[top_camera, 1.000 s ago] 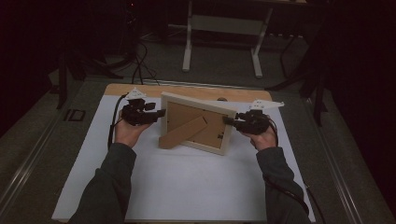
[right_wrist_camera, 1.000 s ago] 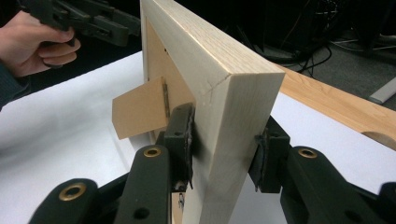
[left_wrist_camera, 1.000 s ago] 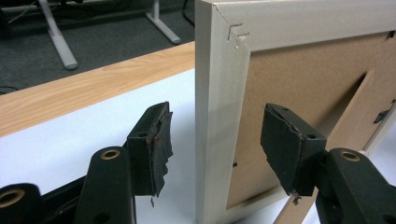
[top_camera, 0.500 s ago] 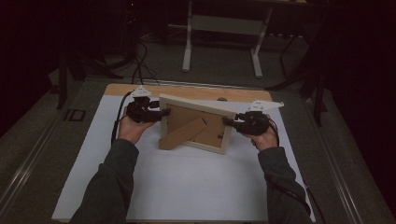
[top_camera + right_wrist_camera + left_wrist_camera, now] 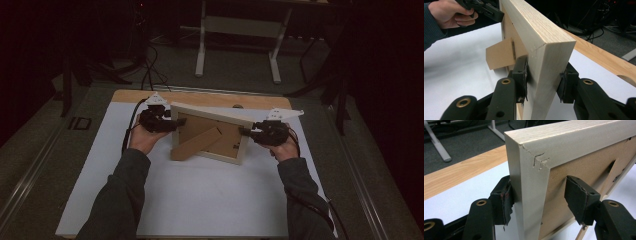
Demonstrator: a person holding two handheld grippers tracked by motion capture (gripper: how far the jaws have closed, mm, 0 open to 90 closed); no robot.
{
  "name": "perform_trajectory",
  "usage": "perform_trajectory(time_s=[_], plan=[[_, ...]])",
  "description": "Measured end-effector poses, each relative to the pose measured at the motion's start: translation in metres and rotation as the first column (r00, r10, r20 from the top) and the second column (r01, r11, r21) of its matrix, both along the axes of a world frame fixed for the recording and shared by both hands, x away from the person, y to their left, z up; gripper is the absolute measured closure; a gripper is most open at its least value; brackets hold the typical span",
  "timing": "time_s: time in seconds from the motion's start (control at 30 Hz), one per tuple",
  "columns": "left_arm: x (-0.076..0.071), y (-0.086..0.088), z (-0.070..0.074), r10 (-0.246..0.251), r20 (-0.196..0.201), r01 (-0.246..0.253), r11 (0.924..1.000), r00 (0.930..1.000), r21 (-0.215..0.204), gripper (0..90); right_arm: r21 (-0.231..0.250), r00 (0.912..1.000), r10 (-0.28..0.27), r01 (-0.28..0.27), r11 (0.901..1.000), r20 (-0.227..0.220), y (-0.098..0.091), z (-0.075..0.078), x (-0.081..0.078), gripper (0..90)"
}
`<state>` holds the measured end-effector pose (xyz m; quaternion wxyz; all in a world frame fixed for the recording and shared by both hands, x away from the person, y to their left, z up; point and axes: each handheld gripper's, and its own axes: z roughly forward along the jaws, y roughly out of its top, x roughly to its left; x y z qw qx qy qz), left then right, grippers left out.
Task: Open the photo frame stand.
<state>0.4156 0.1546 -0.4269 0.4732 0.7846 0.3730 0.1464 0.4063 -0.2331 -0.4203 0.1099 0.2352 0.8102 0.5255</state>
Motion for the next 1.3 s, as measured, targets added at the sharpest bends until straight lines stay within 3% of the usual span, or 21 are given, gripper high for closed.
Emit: perform_trajectory(time_s=[0.4, 0.63, 1.0, 1.3], plan=[[0.001, 0.001, -0.001, -0.015, 0.002, 0.015, 0.9999, 0.9999, 0.000, 42.1, -0.013, 1.0000, 0.008, -0.008, 0.9999, 0.006, 0.000, 0.000, 0.000, 64.7], [-0.002, -0.002, 0.000, -0.012, 0.013, 0.012, 0.9997, 0.9998, 0.023, 43.0, -0.034, 0.9999, 0.009, -0.009, 0.9994, 0.006, -0.001, 0.000, 0.001, 64.0], [-0.008, -0.004, 0.002, 0.001, 0.018, -0.002, 0.9991, 0.9998, 0.043, 44.7, -0.057, 0.9997, -0.020, 0.020, 0.9982, 0.010, -0.001, -0.001, 0.002, 61.8], [-0.011, -0.005, 0.001, 0.026, 0.028, -0.027, 0.9986, 0.9993, 0.046, 44.9, -0.078, 0.9964, -0.071, 0.075, 0.9941, 0.046, 0.002, 0.001, 0.002, 58.8]])
